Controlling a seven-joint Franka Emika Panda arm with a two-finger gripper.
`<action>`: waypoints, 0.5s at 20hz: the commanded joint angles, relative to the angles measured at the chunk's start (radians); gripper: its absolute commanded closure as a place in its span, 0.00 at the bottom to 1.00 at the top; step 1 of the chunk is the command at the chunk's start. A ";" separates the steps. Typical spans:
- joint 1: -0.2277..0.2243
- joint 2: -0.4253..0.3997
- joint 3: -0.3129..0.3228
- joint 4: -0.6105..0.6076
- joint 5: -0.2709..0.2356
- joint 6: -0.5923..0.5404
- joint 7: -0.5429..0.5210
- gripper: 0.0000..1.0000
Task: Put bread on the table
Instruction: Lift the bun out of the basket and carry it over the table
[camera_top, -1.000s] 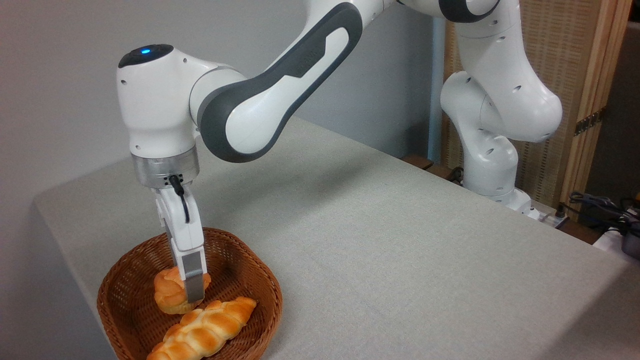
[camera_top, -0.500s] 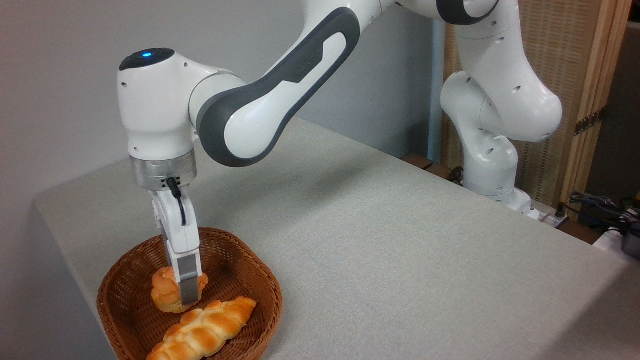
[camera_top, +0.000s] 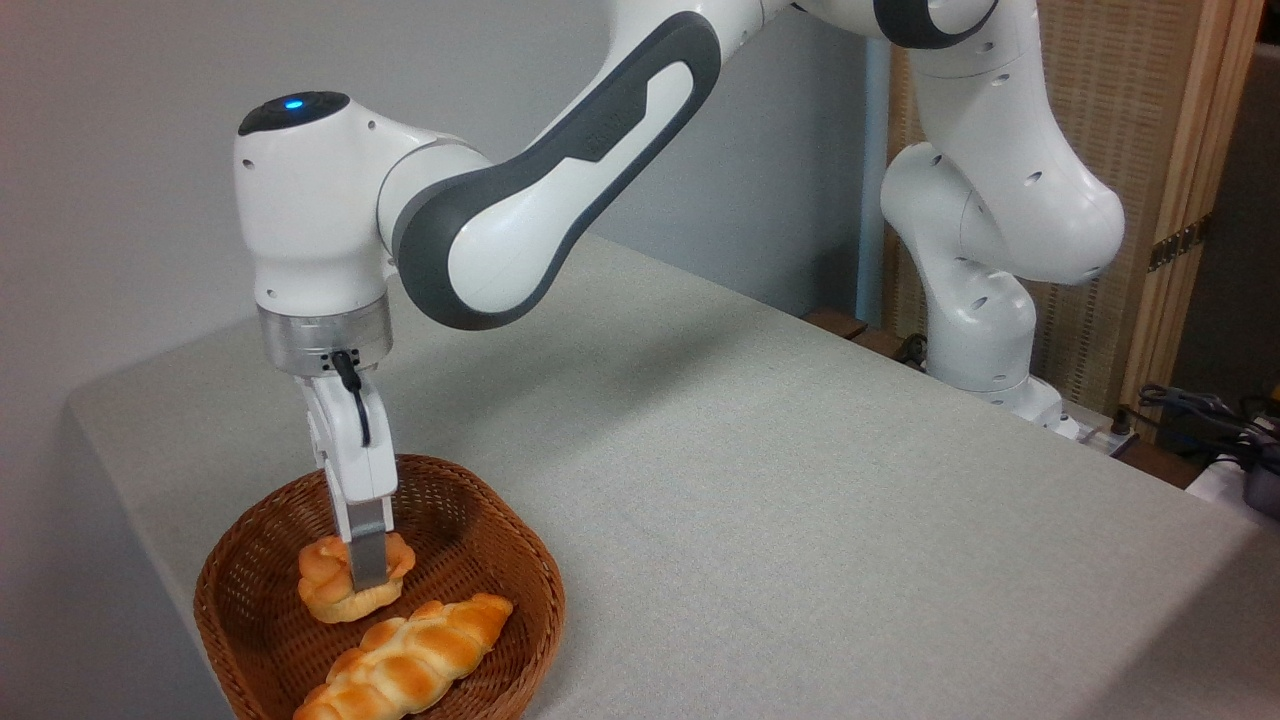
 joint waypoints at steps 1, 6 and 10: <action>0.004 -0.071 -0.003 -0.009 -0.040 -0.011 -0.066 0.68; 0.004 -0.227 -0.003 -0.053 -0.135 -0.228 -0.134 0.68; -0.039 -0.414 -0.025 -0.270 -0.140 -0.282 -0.132 0.66</action>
